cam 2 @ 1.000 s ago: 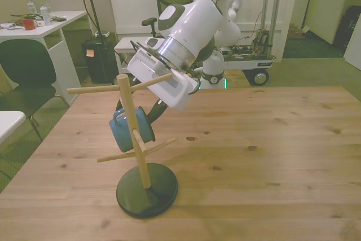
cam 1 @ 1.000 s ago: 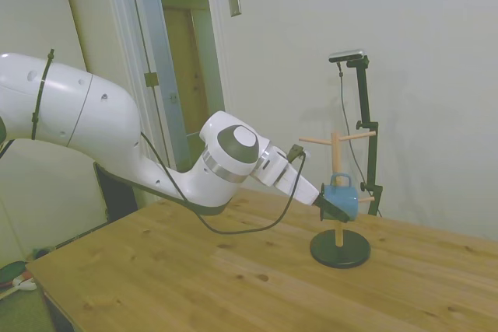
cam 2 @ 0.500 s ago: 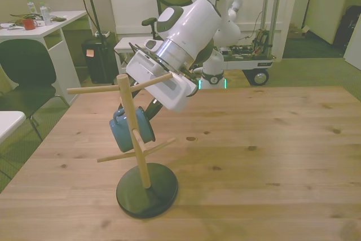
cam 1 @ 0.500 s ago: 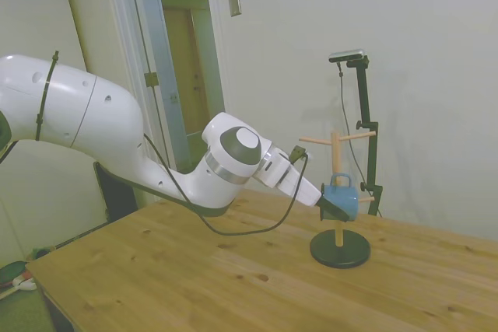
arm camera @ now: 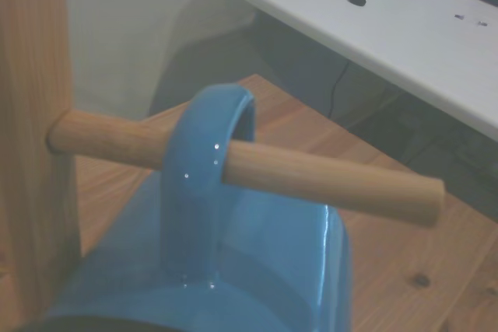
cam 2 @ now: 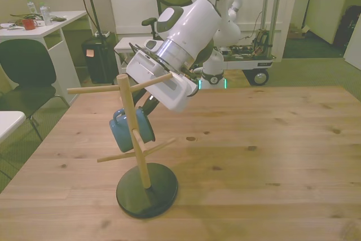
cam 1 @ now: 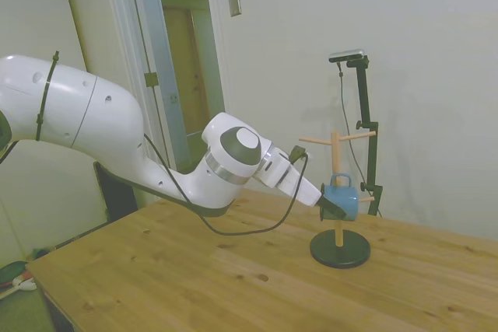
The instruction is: Unload the mug
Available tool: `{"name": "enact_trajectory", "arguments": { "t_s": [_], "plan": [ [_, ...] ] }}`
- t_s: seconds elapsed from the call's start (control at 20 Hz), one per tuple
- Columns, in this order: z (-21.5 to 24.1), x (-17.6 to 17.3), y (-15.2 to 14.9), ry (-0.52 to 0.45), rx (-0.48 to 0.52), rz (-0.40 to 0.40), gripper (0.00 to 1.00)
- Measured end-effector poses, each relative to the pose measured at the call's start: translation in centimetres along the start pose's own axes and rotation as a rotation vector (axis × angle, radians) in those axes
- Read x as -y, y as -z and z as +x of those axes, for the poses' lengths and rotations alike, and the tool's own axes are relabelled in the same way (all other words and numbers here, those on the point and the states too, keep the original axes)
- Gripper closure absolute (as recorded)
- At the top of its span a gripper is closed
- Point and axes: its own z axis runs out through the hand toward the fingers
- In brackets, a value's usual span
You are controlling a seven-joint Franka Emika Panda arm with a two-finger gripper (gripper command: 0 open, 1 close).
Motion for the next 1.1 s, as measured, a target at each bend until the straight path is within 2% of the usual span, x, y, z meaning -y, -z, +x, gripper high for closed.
{"name": "enact_trajectory", "arguments": {
  "t_s": [0.5, 1.1],
  "plan": [
    [-0.1, 0.2, 0.6, 0.001, 0.004, 0.012, 1.0],
    [0.2, -0.3, 3.3, -0.004, 0.015, 0.036, 1.0]
  ]
}}
